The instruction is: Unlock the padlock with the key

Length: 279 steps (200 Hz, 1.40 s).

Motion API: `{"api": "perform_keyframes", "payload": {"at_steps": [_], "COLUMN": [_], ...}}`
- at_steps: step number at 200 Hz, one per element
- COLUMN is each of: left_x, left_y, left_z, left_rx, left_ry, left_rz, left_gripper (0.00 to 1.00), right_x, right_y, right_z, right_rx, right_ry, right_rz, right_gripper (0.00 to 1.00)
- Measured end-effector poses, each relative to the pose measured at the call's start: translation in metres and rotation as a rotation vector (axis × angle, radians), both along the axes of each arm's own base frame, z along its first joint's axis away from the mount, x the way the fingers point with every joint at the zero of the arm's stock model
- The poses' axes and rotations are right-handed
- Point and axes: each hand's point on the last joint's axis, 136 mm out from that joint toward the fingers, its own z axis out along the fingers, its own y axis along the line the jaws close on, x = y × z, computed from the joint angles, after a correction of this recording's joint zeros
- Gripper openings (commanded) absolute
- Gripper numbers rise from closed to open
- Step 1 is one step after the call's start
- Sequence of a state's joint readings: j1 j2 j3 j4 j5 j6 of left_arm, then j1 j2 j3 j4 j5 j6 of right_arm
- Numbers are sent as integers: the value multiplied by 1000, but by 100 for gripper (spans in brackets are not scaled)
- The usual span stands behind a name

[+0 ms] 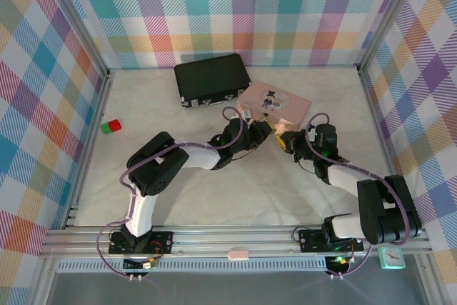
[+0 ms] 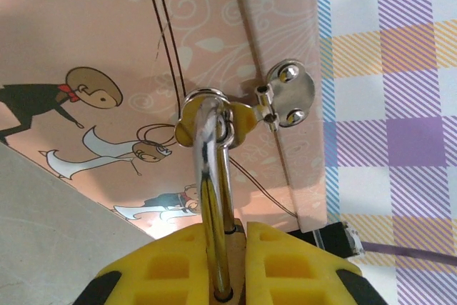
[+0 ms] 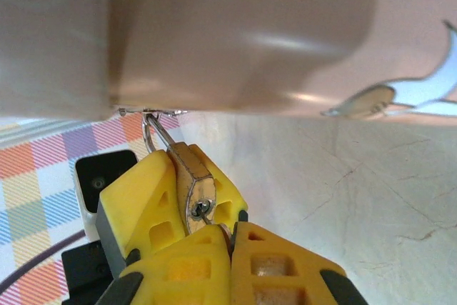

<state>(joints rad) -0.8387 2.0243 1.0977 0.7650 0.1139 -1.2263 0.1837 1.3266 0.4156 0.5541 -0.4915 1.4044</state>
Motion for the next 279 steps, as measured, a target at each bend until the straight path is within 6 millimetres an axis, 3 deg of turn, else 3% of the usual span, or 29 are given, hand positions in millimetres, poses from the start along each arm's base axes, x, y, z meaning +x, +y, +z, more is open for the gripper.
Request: {"api": "perform_keyframes", "payload": {"at_steps": [44, 121, 208, 236, 279], "left_x": [1, 7, 8, 4, 0], "left_y": [-4, -3, 1, 0, -2], "left_z": [1, 6, 0, -3, -5], "left_rx": [24, 9, 25, 29, 42], "left_ry": [-1, 10, 31, 35, 25], "left_rz": [8, 29, 26, 4, -24], "left_gripper": [0, 0, 0, 17, 34], "right_x": [1, 8, 6, 1, 0], "right_y": [-1, 2, 3, 1, 2], "right_z": [1, 6, 1, -3, -1], "right_rx": [9, -226, -239, -243, -231], "right_ry": [8, -181, -187, -185, -211], "right_rz": [-25, 133, 152, 155, 159], "right_gripper": [0, 0, 0, 0, 0]}}
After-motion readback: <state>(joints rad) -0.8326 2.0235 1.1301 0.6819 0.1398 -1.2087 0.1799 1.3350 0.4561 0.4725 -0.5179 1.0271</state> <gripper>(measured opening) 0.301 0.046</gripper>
